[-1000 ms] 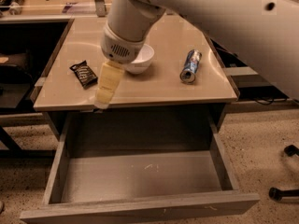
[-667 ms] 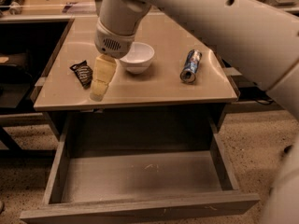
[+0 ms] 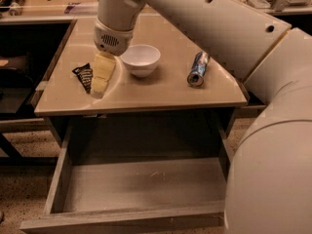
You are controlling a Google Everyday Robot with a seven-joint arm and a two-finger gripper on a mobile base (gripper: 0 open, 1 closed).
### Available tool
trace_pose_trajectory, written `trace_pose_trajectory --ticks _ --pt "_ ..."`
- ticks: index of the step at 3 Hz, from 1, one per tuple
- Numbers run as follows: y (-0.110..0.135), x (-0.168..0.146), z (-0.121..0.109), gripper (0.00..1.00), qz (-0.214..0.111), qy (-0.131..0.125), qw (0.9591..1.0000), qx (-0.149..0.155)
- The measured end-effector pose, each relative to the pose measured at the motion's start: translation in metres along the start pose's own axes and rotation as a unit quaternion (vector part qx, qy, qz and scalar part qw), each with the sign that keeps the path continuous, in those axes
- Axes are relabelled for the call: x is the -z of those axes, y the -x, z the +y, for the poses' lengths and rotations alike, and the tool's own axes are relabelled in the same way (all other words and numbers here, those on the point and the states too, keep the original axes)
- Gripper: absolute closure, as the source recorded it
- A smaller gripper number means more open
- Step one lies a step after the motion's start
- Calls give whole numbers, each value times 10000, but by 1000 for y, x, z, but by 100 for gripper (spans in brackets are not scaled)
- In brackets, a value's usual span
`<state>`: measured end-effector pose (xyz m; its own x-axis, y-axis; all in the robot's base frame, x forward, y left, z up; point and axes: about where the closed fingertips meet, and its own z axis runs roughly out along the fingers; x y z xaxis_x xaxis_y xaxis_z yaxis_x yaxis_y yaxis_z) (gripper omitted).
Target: Place rxbar chocolate into top drawer
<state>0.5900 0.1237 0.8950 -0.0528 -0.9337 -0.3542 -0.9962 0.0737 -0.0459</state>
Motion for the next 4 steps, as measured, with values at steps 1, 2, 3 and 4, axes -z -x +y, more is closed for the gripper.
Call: trace_pose_trajectory --ticks 1,2,3,4 --pt "21 -7 -13 0 -219 92 9997 96" --pt "62 -25 -45 0 -411 340 9983 225" --pt "65 -26 -47 0 -458 311 9982 225" --pt "68 -33 -49 0 -536 357 9977 209"
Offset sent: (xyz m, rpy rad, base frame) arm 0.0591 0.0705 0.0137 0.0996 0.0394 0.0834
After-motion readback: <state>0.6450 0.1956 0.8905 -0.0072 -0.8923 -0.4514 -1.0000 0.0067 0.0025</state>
